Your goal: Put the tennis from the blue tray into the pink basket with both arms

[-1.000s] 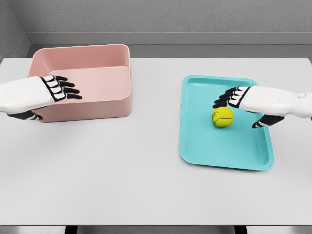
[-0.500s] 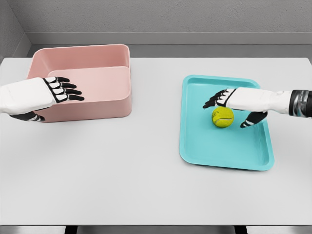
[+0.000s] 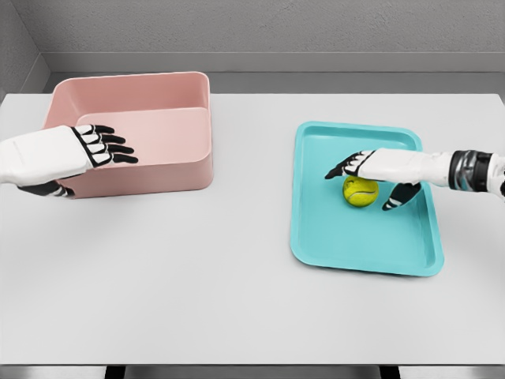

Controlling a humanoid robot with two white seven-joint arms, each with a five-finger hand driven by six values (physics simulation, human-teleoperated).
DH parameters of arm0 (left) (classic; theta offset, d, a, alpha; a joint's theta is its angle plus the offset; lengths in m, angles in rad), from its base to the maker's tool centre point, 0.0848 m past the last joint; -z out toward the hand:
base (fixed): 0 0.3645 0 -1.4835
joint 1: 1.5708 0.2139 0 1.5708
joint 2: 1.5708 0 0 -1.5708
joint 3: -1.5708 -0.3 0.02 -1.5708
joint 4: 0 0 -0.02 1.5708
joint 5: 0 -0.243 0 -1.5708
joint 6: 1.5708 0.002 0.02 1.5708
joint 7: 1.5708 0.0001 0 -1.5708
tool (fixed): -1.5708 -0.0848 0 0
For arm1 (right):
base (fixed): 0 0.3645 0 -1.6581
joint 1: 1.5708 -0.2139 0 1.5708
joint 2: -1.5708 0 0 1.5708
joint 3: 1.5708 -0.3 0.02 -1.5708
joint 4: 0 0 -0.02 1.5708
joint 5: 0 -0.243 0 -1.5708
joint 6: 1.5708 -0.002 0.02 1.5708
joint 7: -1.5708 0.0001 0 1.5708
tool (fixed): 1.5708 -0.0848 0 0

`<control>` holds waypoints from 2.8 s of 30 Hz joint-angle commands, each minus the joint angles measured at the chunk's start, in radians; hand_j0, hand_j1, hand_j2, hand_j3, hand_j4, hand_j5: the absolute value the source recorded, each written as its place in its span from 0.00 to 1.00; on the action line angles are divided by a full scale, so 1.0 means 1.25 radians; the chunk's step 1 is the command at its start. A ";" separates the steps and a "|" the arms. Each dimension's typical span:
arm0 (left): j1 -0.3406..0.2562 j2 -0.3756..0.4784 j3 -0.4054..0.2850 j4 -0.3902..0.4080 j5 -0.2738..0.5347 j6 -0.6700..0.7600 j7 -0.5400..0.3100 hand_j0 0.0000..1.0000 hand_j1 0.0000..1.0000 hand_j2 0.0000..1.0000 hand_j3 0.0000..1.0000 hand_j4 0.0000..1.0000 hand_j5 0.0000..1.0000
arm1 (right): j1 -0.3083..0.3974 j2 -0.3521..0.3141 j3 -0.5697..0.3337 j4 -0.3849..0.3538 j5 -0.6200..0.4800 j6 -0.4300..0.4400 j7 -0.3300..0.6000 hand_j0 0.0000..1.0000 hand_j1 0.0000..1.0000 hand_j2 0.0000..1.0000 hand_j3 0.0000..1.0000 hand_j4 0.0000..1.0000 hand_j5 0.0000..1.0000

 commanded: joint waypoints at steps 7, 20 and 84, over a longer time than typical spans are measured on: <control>0.000 0.001 0.001 0.000 0.006 0.001 0.000 1.00 1.00 1.00 1.00 1.00 1.00 | 0.000 0.026 0.001 0.007 0.019 0.002 0.001 1.00 1.00 1.00 1.00 1.00 1.00; 0.000 0.001 0.001 -0.001 0.006 0.001 0.000 1.00 1.00 1.00 1.00 1.00 1.00 | 0.002 0.026 0.001 0.007 0.044 0.002 0.000 0.80 0.80 0.80 0.80 0.80 0.80; 0.050 0.064 0.009 -0.068 0.013 0.001 0.000 1.00 1.00 1.00 1.00 1.00 1.00 | 0.002 0.050 -0.012 -0.387 0.103 0.002 0.029 0.38 0.38 0.38 0.38 0.38 0.38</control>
